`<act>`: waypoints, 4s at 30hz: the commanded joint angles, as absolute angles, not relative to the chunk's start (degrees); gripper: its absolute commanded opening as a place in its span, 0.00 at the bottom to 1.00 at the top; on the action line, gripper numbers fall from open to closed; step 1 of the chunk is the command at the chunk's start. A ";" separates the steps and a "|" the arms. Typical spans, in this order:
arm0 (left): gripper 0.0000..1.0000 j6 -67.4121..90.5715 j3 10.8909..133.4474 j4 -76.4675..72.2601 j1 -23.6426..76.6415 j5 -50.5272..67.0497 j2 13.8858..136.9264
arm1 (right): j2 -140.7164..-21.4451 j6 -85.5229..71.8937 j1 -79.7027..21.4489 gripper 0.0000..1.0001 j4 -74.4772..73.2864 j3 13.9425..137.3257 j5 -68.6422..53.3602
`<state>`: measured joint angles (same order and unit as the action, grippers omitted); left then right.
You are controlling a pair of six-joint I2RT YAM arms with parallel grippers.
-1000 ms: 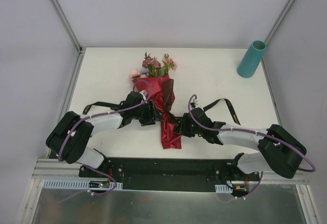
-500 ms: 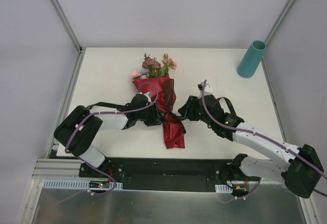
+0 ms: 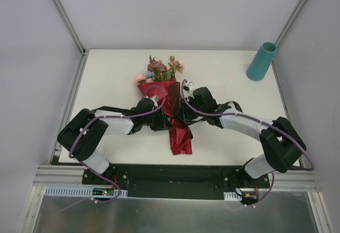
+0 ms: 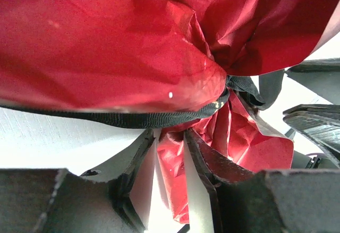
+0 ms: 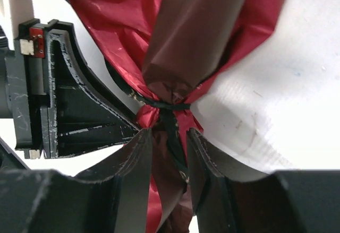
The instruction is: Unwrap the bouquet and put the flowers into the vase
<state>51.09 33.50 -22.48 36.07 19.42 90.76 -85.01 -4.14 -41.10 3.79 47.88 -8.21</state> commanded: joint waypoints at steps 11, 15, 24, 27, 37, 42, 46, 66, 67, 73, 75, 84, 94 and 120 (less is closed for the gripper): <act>0.27 52.12 33.40 -24.52 36.83 19.78 92.72 | -94.39 0.62 -40.78 0.39 16.87 47.29 -14.15; 0.24 52.29 33.66 -24.44 36.83 19.78 93.16 | -93.26 0.18 -40.87 0.21 19.77 45.01 -12.66; 0.00 52.82 33.31 -23.99 36.83 18.19 93.51 | -88.15 -10.71 -39.29 0.00 15.93 48.41 -17.92; 0.00 52.73 33.22 -23.91 36.83 18.02 93.60 | -88.77 -15.36 -39.38 0.00 12.57 50.19 -20.47; 0.00 53.00 32.17 -23.55 36.83 17.05 92.99 | -87.28 -23.90 -35.34 0.00 11.78 48.96 -20.57; 0.00 52.73 31.73 -23.55 36.83 16.61 92.37 | -87.45 -26.45 -33.05 0.00 13.44 47.03 -20.04; 0.00 52.82 31.73 -23.38 37.00 16.26 92.55 | -87.37 -27.16 -32.61 0.06 13.01 46.06 -16.45; 0.00 52.73 33.13 -23.73 38.50 16.17 91.50 | -86.13 -34.43 -40.60 0.35 -0.27 54.05 -4.58; 0.00 52.73 33.22 -23.73 38.50 16.35 91.41 | -86.57 -35.93 -41.21 0.35 -0.26 53.88 -3.18; 0.00 52.74 33.22 -23.82 38.58 16.17 91.23 | -89.47 -43.59 -43.50 0.35 7.64 48.61 -0.45; 0.00 52.65 33.13 -23.73 38.58 16.08 91.05 | -90.17 -44.64 -44.03 0.36 8.52 47.20 2.45; 0.00 53.00 33.22 -24.08 38.85 16.00 91.23 | -92.46 -55.18 -47.19 0.39 7.21 45.18 12.99; 0.00 53.26 32.52 -24.87 39.20 15.47 91.05 | -93.96 -65.12 -48.69 0.34 7.64 44.30 17.93; 0.00 53.26 29.53 -26.80 39.37 14.15 89.74 | -85.69 -44.30 -47.81 0.10 29.09 38.85 8.88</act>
<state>53.41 30.72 -26.39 38.65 14.31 90.32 -87.48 -49.06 -47.88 24.49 38.57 10.20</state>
